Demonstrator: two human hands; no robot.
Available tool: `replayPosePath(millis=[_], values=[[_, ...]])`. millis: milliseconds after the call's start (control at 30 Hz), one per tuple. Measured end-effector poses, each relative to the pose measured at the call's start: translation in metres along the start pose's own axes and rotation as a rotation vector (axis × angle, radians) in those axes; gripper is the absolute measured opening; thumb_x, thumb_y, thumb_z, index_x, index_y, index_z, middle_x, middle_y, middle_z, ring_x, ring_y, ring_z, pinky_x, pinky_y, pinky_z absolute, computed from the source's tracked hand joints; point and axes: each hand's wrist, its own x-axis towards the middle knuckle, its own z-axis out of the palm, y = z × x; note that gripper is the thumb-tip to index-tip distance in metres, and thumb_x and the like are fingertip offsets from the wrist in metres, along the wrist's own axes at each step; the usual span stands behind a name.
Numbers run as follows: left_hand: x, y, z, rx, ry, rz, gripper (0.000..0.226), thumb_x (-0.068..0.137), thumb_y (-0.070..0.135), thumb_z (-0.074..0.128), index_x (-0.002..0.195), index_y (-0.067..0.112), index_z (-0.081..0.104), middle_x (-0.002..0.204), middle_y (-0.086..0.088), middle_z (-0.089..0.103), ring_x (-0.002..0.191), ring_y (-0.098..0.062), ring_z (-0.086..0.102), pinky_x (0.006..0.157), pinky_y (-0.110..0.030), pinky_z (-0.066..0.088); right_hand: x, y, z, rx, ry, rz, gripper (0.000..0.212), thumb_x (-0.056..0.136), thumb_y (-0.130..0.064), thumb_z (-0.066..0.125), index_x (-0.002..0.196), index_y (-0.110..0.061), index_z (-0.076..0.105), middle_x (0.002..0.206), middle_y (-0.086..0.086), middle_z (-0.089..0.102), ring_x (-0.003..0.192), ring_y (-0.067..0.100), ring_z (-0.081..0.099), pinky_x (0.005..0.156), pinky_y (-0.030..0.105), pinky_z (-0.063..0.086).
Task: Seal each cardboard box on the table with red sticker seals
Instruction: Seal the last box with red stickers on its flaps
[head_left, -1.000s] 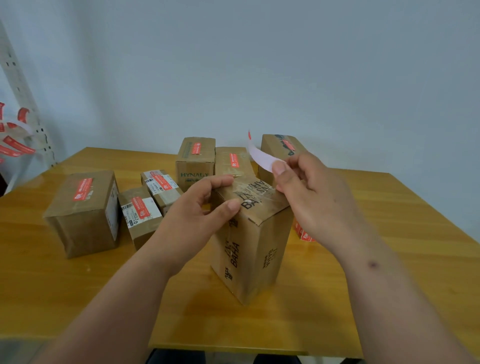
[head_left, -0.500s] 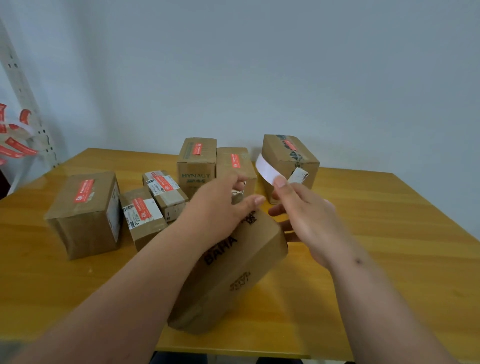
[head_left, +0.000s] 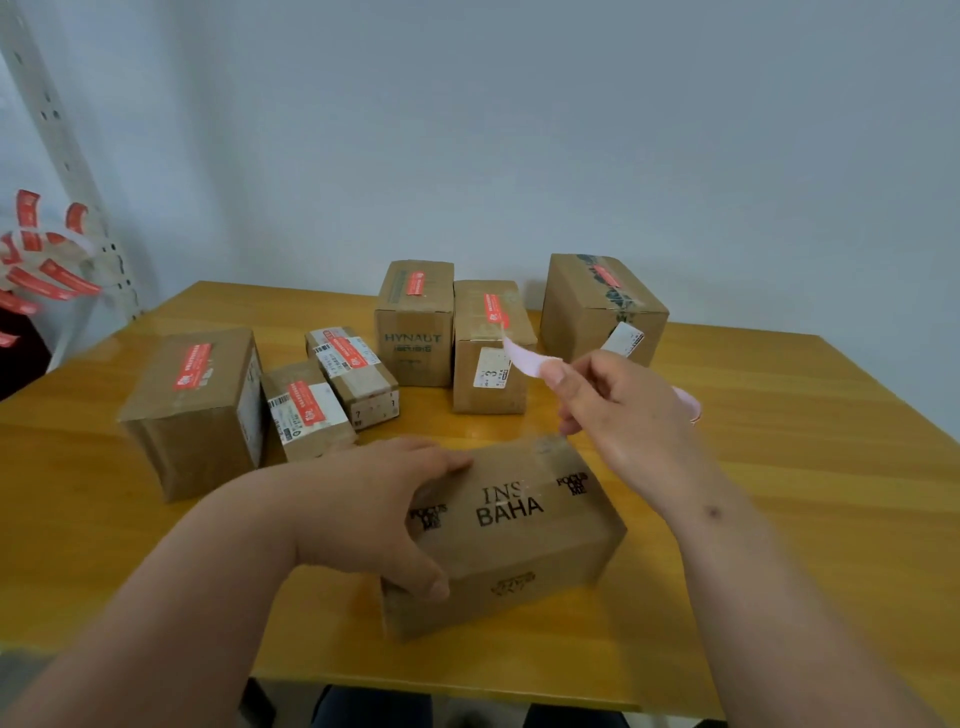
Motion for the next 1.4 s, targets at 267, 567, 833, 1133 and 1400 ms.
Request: replayPosePath(millis=[267,567,833,1133,1400], values=[[0.000,0.000,-0.001,-0.782,0.482,-0.021,0.044,0.080,0.063,0.049,0.102,0.028,0.065,0.100,0.009,0.065,0.095,-0.009,0.060,0.074,-0.023,0.046,-0.005,0.016,-0.002,-0.119,0.041,-0.199,0.050,0.067,-0.074,0.055,0.071,-0.026,0.061,0.067,-0.008,0.061,0.066,0.008,0.056,0.062,0.015,0.043],[0.006,0.007,0.004,-0.967,0.512,-0.035,0.034,0.083,0.049,0.061,0.087,0.016,0.066,0.062,0.006,0.065,0.054,0.000,0.057,0.064,-0.024,0.042,-0.005,0.015,0.004,-0.254,0.162,-0.426,0.053,0.072,-0.072,0.053,0.068,-0.019,0.057,0.064,-0.009,0.055,0.062,0.007,0.051,0.052,0.013,0.031],[0.007,0.000,0.004,-1.035,0.643,0.021,0.009,0.082,0.011,0.072,0.088,0.012,0.065,0.069,0.000,0.069,0.066,-0.011,0.064,0.065,-0.022,0.049,-0.007,0.018,0.002,-0.344,0.085,-0.402,0.059,0.060,-0.080,0.052,0.076,-0.024,0.060,0.068,-0.013,0.056,0.064,0.005,0.054,0.060,0.019,0.042],[0.008,0.002,0.004,-0.796,0.731,0.031,0.009,0.084,0.019,0.072,0.087,0.022,0.063,0.072,0.008,0.070,0.067,-0.003,0.066,0.055,-0.015,0.047,-0.008,0.018,-0.002,-0.191,-0.200,-0.188,0.007,0.086,-0.033,0.069,0.092,-0.031,0.067,0.083,-0.014,0.065,0.081,0.001,0.061,0.072,0.019,0.049],[0.012,0.007,0.007,-0.680,0.762,0.018,0.011,0.083,0.023,0.073,0.083,0.027,0.063,0.074,0.006,0.069,0.072,-0.008,0.066,0.068,-0.031,0.059,-0.013,0.005,0.009,0.111,-0.232,-0.042,0.069,0.074,-0.078,0.050,0.081,-0.010,0.065,0.079,0.003,0.070,0.074,0.014,0.066,0.074,0.031,0.053]])
